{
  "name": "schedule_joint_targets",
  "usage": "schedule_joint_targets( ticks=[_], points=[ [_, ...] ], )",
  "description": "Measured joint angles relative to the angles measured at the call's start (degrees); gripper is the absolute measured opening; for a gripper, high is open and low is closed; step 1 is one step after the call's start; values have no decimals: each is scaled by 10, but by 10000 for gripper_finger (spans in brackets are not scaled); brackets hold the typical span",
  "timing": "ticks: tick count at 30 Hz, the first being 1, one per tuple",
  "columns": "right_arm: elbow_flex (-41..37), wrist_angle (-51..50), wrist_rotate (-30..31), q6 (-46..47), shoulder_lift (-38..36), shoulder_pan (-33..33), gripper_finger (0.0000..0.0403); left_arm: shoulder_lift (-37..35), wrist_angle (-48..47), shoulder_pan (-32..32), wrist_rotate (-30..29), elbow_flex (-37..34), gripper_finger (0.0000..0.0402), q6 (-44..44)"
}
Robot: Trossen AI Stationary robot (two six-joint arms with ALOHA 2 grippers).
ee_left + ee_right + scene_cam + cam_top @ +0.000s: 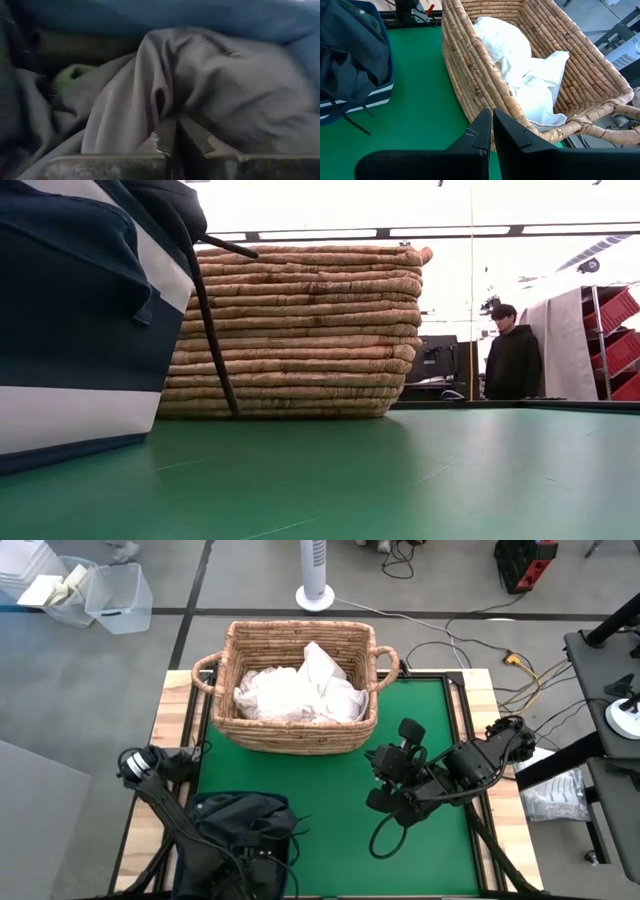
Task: Sort clothes
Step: Put the black shorts into the laundry bin
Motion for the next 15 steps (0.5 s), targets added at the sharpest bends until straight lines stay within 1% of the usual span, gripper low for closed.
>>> schedule_joint_targets(
  ticks=[3, 7, 10, 13, 15],
  points=[
    [0, 0, 0, 0, 0, 0, 12, -7, -12, 0, 0, 22, 0, -3],
    [0, 0, 0, 0, 0, 0, 12, -9, -50, -1, 0, 70, 0, -4],
    [0, 0, 0, 0, 0, 0, 12, -10, -96, -1, 0, 111, 0, -5],
    [0, 0, 0, 0, 0, 0, 12, -10, -163, -4, 1, 159, 0, -17],
    [0, 0, 0, 0, 0, 0, 12, -10, -213, -8, 15, 191, 0, -36]
  ],
)
